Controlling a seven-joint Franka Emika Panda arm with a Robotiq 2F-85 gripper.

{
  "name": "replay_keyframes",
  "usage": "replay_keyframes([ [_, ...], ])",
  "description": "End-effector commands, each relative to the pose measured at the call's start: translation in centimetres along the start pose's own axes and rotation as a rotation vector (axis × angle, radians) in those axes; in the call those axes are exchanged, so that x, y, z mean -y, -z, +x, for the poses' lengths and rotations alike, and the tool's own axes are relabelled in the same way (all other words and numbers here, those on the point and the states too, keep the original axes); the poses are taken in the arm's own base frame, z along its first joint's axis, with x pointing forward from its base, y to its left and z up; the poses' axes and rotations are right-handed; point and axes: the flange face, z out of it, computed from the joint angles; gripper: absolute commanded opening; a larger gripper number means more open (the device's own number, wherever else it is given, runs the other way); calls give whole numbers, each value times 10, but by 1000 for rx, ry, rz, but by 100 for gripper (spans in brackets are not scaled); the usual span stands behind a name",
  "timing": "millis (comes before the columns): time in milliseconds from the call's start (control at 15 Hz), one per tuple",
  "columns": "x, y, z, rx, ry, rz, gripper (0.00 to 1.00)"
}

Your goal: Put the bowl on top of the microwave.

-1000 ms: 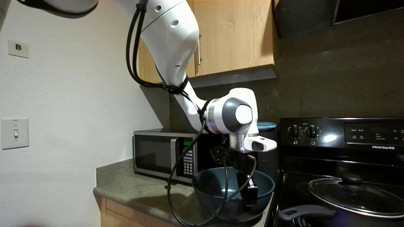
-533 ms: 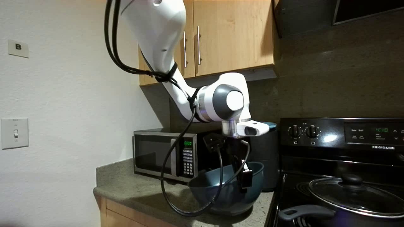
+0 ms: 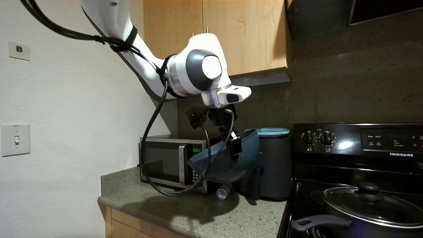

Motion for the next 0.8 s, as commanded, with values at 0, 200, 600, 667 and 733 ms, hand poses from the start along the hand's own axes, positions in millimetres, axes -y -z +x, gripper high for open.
replay_keyframes([
  [0, 0, 8, -3, -6, 2, 13, 11],
  [200, 0, 19, -9, -27, 8, 36, 3],
  [600, 11, 64, -24, -166, 60, 144, 3],
  [667, 12, 74, -27, -196, 64, 162, 3],
  [733, 12, 85, -29, -228, 66, 182, 3],
])
